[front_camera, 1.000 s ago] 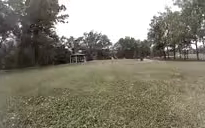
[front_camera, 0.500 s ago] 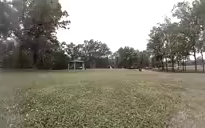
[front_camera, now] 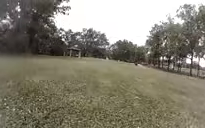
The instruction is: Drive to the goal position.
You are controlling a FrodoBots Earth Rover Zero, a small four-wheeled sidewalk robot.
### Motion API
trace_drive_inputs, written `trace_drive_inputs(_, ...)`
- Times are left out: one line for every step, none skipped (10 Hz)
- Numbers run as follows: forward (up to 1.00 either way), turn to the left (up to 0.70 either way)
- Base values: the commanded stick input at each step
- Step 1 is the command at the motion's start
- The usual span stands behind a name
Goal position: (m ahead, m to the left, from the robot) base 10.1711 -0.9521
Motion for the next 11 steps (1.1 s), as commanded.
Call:
trace_drive_inputs(0.7, 0.0)
trace_drive_inputs(0.7, 0.0)
trace_drive_inputs(0.7, 0.0)
trace_drive_inputs(0.7, 0.0)
trace_drive_inputs(0.7, 0.0)
trace_drive_inputs(0.7, 0.0)
trace_drive_inputs(0.7, 0.0)
trace_drive_inputs(0.7, 0.0)
trace_drive_inputs(0.7, 0.0)
trace_drive_inputs(0.7, 0.0)
trace_drive_inputs(0.7, 0.0)
